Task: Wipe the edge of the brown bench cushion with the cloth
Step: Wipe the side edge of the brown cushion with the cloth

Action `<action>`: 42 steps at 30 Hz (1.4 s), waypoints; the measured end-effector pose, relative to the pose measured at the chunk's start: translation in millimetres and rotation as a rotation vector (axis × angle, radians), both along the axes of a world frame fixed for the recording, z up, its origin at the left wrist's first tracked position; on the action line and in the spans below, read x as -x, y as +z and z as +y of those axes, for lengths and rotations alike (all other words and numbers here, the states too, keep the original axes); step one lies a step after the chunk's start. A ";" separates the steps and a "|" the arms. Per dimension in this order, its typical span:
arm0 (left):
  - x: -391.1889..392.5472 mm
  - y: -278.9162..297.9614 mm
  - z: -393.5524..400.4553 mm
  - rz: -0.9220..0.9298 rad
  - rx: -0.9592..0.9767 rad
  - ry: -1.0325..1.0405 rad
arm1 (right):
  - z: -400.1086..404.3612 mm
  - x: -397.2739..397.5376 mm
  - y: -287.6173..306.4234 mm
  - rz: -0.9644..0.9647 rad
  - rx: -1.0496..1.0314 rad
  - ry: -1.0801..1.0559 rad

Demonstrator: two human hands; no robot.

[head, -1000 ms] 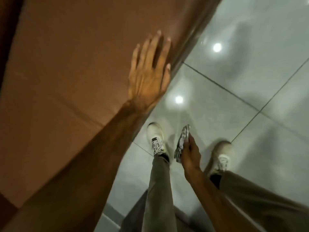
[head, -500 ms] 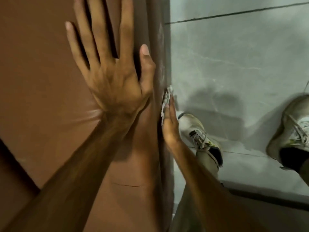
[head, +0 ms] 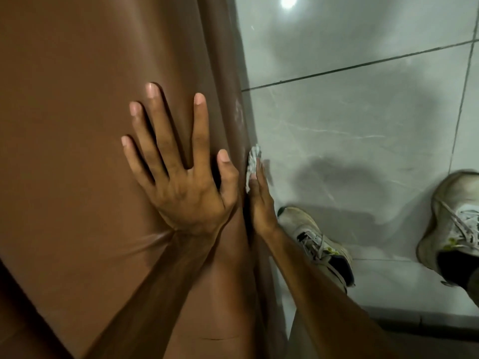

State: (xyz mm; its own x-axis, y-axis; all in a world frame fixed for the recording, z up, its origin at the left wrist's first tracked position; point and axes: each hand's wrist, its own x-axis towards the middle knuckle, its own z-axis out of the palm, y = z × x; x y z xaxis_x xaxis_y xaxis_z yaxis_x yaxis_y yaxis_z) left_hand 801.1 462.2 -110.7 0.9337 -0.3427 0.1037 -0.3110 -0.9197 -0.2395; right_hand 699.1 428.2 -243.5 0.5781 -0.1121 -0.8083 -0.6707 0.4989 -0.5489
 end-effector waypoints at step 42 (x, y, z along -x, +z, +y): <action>3.2 -15.6 8.4 0.002 0.074 -0.037 | -52.6 -154.1 -14.9 -0.098 0.151 -0.017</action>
